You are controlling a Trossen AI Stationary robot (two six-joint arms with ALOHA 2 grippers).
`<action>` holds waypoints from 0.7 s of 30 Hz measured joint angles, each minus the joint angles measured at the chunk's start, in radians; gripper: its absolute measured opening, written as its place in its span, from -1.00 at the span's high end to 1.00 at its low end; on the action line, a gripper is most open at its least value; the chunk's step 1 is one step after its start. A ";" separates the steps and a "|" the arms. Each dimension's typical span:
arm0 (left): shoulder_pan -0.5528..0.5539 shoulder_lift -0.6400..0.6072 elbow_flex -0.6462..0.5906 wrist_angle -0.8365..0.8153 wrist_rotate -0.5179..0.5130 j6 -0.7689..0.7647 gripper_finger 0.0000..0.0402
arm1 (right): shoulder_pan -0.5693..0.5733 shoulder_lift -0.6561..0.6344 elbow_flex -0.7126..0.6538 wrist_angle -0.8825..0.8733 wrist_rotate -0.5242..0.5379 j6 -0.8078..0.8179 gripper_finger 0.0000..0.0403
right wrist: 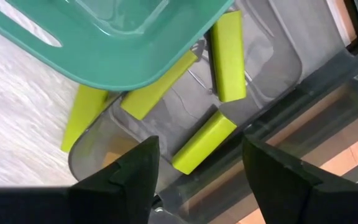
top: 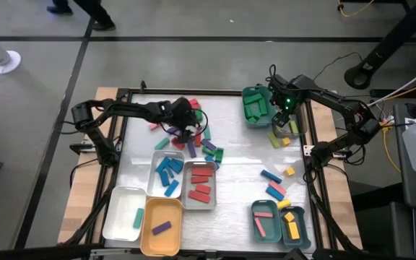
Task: Sort blocks
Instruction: Put the purple block into the yellow bin
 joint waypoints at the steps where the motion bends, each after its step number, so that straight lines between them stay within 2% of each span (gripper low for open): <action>1: 0.000 -0.008 0.000 -0.036 0.000 0.002 -0.08 | 0.000 0.000 0.000 0.000 0.000 0.000 -0.13; 6: -0.005 -0.030 0.000 -0.143 -0.002 0.002 -0.08 | 0.000 0.000 0.000 0.007 0.000 0.000 -0.13; 21: -0.035 0.044 -0.001 -0.151 -0.004 0.024 -0.07 | 0.000 0.000 0.000 0.007 0.000 0.000 -0.13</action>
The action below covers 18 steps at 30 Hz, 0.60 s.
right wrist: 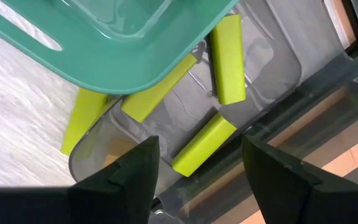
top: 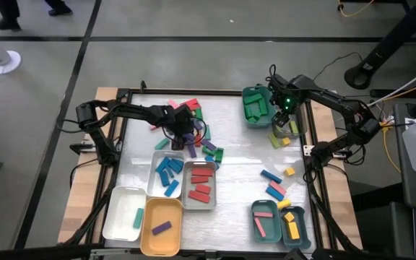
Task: Sort blocks
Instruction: Put the purple block into the yellow bin
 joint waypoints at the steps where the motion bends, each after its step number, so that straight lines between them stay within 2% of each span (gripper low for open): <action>1: 0.000 0.003 0.000 0.000 0.000 -0.008 -0.05 | 0.000 0.000 0.000 0.000 0.000 0.000 -0.13; 4: 0.000 0.009 0.001 -0.002 -0.009 -0.009 0.08 | 0.001 0.000 0.007 -0.003 -0.010 0.000 -0.13; 11: -0.001 0.004 0.001 -0.004 -0.011 -0.032 0.58 | 0.001 0.000 0.058 0.000 -0.162 0.001 -0.13; 18: 0.001 -0.053 -0.001 -0.003 -0.031 -0.090 0.58 | 0.001 0.000 0.091 0.057 -0.296 0.001 -0.13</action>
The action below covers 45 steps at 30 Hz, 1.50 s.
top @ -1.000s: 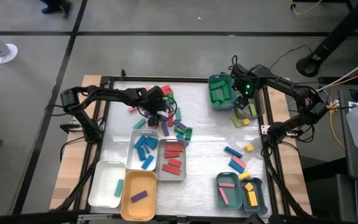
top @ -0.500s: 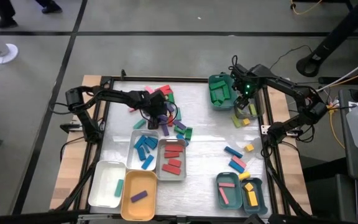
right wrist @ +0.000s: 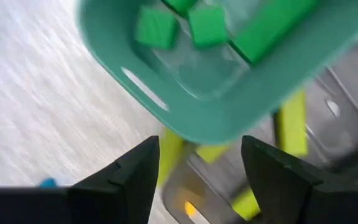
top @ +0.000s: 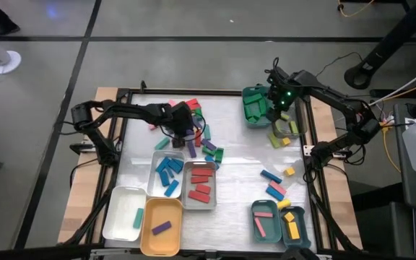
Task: Sort blocks
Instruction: Put the purple block into the yellow bin
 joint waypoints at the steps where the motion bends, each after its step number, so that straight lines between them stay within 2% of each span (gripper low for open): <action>1: 0.000 -0.017 0.000 -0.001 0.001 -0.004 0.58 | 0.000 0.000 0.000 0.017 -0.018 0.000 -0.13; 7: -0.005 -0.160 0.000 -0.003 0.012 -0.056 0.56 | 0.027 0.000 0.000 0.109 -0.062 0.000 -0.13; 10: -0.021 -0.250 0.000 -0.007 0.060 -0.129 0.54 | 0.066 0.000 0.001 0.161 -0.062 0.000 -0.13; 16: -0.117 -0.377 0.000 -0.012 0.344 -0.388 0.56 | 0.180 0.000 0.001 0.316 -0.062 0.000 -0.13; 19: -0.215 -0.398 0.001 -0.051 0.497 -0.468 0.55 | 0.246 0.000 0.001 0.423 -0.062 0.000 -0.13; 22: -0.341 -0.396 0.000 -0.092 0.579 -0.520 0.53 | 0.312 0.000 0.001 0.537 -0.063 0.000 -0.13; 29: -0.633 -0.394 -0.041 -0.064 0.572 -0.762 0.52 | 0.444 0.066 0.001 0.767 -0.041 0.138 -0.13; 33: -0.758 -0.394 -0.056 -0.056 0.511 -0.952 0.52 | 0.497 0.144 0.001 0.850 0.029 0.208 -0.13; 40: -0.896 -0.394 -0.101 -0.025 0.387 -1.199 0.52 | 0.572 0.304 0.001 0.981 0.219 0.354 -0.13; 45: -0.945 -0.394 -0.121 -0.018 0.285 -1.366 0.51 | 0.607 0.398 0.001 1.060 0.264 0.430 -0.13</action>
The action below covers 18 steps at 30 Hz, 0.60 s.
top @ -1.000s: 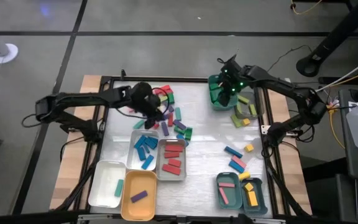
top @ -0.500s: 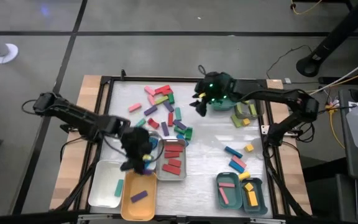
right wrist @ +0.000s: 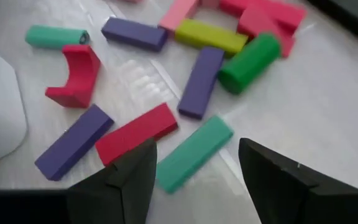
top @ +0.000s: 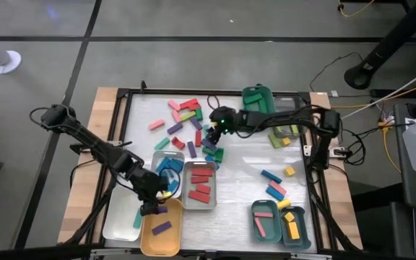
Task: Sort blocks
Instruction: Put the purple block into the yellow bin
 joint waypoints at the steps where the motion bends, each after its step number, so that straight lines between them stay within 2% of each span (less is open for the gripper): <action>1: -0.005 0.000 -0.003 -0.001 -0.003 -0.008 0.51 | 0.006 0.016 0.000 0.023 0.000 0.013 -0.13; 9: -0.049 0.000 -0.004 0.002 -0.005 -0.022 0.49 | 0.016 0.101 0.000 0.074 0.095 0.116 -0.13; 18: -0.064 0.032 -0.004 0.012 -0.064 -0.052 0.11 | 0.014 0.120 0.000 0.082 0.148 0.139 -0.13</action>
